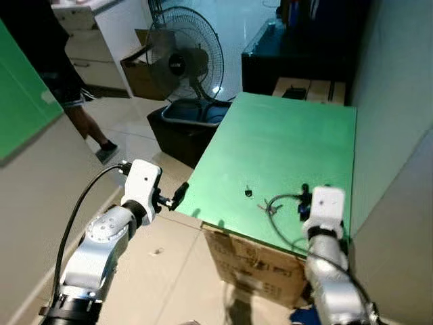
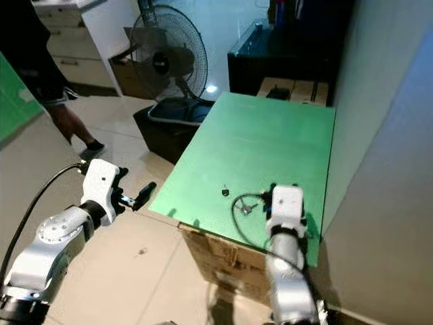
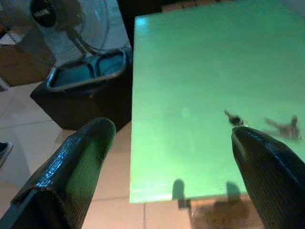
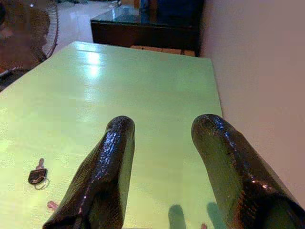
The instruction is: Hang keys on a hook
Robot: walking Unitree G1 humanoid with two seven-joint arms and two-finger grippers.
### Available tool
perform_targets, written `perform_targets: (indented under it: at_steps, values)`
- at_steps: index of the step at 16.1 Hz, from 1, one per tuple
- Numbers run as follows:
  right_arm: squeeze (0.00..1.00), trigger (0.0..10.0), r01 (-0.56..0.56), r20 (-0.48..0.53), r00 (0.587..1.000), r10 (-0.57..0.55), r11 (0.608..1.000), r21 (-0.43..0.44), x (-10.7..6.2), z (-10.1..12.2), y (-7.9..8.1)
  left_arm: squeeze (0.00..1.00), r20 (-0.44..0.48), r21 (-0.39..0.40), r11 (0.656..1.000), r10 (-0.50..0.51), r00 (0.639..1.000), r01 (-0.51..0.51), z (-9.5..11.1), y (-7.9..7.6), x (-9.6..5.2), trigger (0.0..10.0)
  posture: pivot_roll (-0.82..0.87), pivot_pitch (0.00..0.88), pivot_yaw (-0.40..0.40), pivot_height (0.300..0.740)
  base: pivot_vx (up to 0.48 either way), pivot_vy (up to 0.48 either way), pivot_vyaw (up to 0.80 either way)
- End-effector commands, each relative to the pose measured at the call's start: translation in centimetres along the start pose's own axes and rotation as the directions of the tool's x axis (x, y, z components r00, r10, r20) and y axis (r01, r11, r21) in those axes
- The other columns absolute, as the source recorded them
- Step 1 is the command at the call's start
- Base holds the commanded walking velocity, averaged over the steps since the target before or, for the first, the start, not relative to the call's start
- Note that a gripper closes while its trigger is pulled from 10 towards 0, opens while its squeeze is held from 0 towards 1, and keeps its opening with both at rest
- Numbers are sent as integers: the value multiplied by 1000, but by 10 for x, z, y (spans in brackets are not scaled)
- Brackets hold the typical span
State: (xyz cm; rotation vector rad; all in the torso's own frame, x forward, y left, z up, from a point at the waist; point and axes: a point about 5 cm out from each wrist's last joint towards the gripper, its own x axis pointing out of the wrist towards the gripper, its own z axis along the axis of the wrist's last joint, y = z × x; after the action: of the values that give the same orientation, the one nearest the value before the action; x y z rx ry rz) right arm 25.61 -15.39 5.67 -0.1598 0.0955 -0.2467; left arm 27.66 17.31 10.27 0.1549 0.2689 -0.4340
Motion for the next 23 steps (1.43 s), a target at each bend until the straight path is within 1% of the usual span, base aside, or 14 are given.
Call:
perform_targets:
  at_steps: [1, 2, 4, 6, 7, 9, 11, 12, 14, 18, 21, 22, 23]
  values:
    - [0, 10000, -5, 1, 1000, 5, 1000, -17, -5, -5, 8, 0, -17, 31, 999, -10, 1000, 11, 2, 6, -2, 10000, -71, 0, 230, 740, 0, 0, 0]
    - [0, 10000, 26, -5, 1000, -26, 999, -48, -9, -12, 9, 0, -46, 59, 998, -25, 999, 28, 1, 12, -6, 10000, -65, 0, 275, 740, 0, 0, 0]
    - [0, 10000, 101, -20, 994, -105, 984, -149, -15, -27, 7, 0, -108, 112, 992, -50, 993, 62, 1, 24, -18, 10000, -27, 0, 348, 740, 0, 0, 0]
    - [0, 10000, 147, -15, 988, -153, 969, -200, -17, -34, 3, 0, -144, 147, 985, -64, 987, 86, 6, 34, -28, 10000, 4, 5, 400, 740, 0, 0, 0]
    - [0, 10000, 174, -22, 983, -182, 963, -207, -18, -38, 1, 0, -172, 167, 981, -73, 982, 102, 8, 40, -34, 10000, 20, 19, 400, 740, 0, 0, 0]
    - [0, 10000, 208, -17, 976, -215, 958, -195, -19, -40, 3, 0, -217, 195, 971, -94, 972, 138, 10, 48, -46, 10000, 34, 44, 400, 740, 0, 0, 0]
    - [0, 10000, 227, -20, 972, -235, 954, -195, -18, -42, 1, 0, -239, 203, 968, -98, 966, 149, 11, 49, -51, 10000, 45, 55, 400, 740, 0, 0, 0]
    - [1000, 10000, 265, -37, 961, -275, 949, -171, -19, -46, -4, 0, -267, 205, 965, -107, 958, 165, 11, 51, -58, 10000, 54, 64, 400, 740, 0, 0, 0]
    - [1000, 10000, 281, -37, 956, -290, 946, -162, -20, -47, -6, 0, -282, 207, 963, -110, 953, 172, 11, 53, -62, 10000, 57, 68, 400, 740, 0, 0, 0]
    - [1000, 10000, 296, -56, 950, -307, 944, -147, -23, -52, -2, 0, -306, 206, 959, -127, 944, 196, 14, 54, -65, 10000, 57, 75, 400, 740, 0, 0, 0]
    - [1000, 10000, 296, -68, 950, -305, 948, -116, -23, -53, 1, 0, -317, 202, 957, -138, 938, 209, 15, 53, -68, 10000, 65, 80, 400, 740, 0, 0, 0]
    - [1000, 10000, 317, -102, 941, -323, 946, -67, -22, -54, 1, 0, -326, 203, 955, -141, 935, 215, 17, 54, -71, 10000, 74, 87, 400, 740, 0, 0, 0]
    - [0, 10000, 337, -116, 934, -339, 941, -36, -21, -52, 1, 0, -334, 205, 955, -138, 932, 215, 18, 56, -73, 10000, 77, 90, 400, 740, 0, 0, 0]
